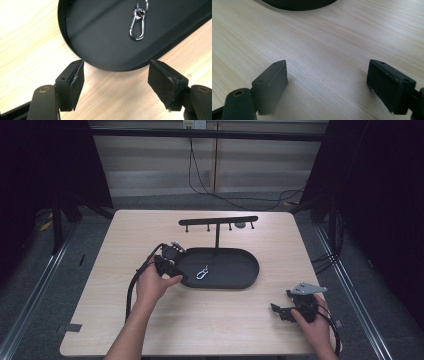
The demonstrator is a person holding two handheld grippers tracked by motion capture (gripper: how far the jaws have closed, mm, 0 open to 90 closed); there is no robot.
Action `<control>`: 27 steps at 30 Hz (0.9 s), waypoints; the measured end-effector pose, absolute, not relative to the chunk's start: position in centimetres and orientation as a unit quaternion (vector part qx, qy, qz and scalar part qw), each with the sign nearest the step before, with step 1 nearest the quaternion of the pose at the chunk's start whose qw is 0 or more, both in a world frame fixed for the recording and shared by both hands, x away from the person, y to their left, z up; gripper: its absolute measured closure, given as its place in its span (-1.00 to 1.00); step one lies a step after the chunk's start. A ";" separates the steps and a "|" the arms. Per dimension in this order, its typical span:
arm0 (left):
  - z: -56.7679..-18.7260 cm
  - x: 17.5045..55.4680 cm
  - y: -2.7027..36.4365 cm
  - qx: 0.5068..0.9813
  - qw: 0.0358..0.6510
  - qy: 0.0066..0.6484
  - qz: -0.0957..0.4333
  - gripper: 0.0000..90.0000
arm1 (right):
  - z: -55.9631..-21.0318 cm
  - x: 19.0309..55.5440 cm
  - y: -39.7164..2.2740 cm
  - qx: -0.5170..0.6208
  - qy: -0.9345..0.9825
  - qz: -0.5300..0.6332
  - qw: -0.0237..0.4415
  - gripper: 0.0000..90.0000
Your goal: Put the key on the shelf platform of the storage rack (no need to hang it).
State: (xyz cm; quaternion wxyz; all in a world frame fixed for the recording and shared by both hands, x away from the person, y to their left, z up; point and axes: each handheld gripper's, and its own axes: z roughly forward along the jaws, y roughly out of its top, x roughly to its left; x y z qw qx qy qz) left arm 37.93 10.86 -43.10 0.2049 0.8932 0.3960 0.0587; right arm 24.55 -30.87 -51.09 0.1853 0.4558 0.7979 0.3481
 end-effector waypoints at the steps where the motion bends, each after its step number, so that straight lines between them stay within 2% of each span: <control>1: -43.1 37.8 11.0 0.892 0.205 0.399 0.057 -0.35 | -51.1 24.6 -30.9 0.456 0.798 0.348 0.185 -0.63; 27: -44.0 36.4 15.0 0.885 0.209 0.412 0.065 -0.38 | -51.1 24.6 -30.9 0.456 0.798 0.348 0.185 -0.63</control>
